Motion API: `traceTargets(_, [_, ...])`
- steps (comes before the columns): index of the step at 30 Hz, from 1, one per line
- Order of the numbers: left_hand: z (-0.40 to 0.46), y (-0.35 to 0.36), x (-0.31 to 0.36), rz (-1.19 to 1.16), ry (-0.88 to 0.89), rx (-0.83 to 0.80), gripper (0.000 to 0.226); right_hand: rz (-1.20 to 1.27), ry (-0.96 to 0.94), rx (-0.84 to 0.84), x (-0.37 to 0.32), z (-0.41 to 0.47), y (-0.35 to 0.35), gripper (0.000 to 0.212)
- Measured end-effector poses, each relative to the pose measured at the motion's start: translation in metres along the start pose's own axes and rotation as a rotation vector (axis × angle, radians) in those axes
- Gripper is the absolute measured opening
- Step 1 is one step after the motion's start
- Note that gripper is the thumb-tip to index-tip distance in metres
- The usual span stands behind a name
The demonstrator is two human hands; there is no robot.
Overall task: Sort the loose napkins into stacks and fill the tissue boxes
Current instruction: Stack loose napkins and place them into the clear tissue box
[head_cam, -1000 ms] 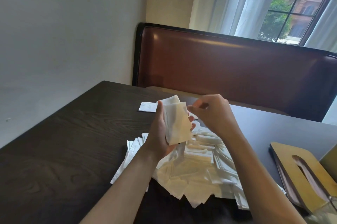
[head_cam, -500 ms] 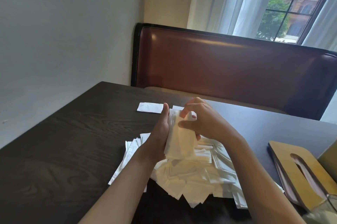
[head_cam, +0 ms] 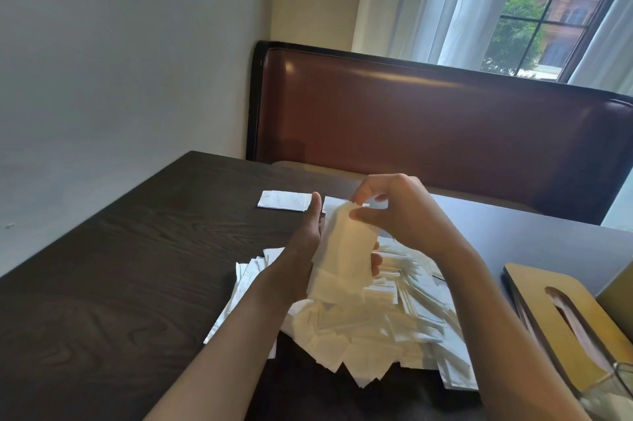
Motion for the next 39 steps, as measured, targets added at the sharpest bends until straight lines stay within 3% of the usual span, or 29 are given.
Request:
traceTargets(3, [0.001,-0.001,0.001,-0.015,0.003,0.005,0.135,0.156,0.003,0.054,-0.002,0.0,-0.008,0.015])
traceTargets(7, [-0.003,-0.004,0.012,0.082,0.114,0.08,0.068,0.44,0.016,-0.069,-0.005,-0.003,-0.007,0.022])
traceTargets(10, [-0.007,-0.006,0.009,0.12,0.086,0.114,0.081,0.297,0.039,-0.12,-0.003,-0.002,0.007,0.012])
traceTargets(12, [-0.009,0.001,0.006,0.065,0.054,0.025,0.093,0.179,0.047,-0.111,0.0,0.001,0.015,0.014])
traceTargets(16, [-0.011,0.011,0.005,0.051,0.023,-0.071,0.093,0.011,0.029,-0.099,0.007,0.004,0.023,0.032])
traceTargets(18, [-0.01,0.011,0.005,0.015,0.027,-0.082,0.092,-0.019,0.062,-0.127,0.013,0.004,0.026,0.029])
traceTargets(22, [-0.009,0.011,0.004,-0.026,0.011,-0.077,0.093,0.016,0.048,-0.061,0.01,0.003,0.016,0.008])
traceTargets(24, [-0.006,0.008,0.005,-0.062,0.018,-0.035,0.091,0.088,0.028,-0.021,0.004,0.002,0.007,0.009])
traceTargets(27, [-0.004,0.003,0.003,-0.14,-0.002,0.006,0.098,0.27,0.004,0.029,-0.009,-0.001,-0.009,0.029])
traceTargets(30, [-0.005,-0.004,0.007,-0.173,0.035,0.032,0.08,0.449,-0.01,-0.069,-0.017,-0.004,-0.011,0.022])
traceTargets(35, [-0.014,0.005,0.009,-0.142,0.015,-0.047,0.08,0.32,0.062,-0.151,-0.011,-0.004,0.017,0.012])
traceTargets(39, [-0.029,0.02,0.017,-0.117,0.046,-0.155,0.078,0.214,0.106,-0.079,-0.001,0.001,0.027,0.015])
Point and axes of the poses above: each hand's wrist, its own z-axis towards the middle knuckle, its own y-axis out of the palm, x = y × z, the point moved 8 cm from there along z, towards the middle knuckle, and after that the axes turned 1 degree about y, right-handed, at the moved point
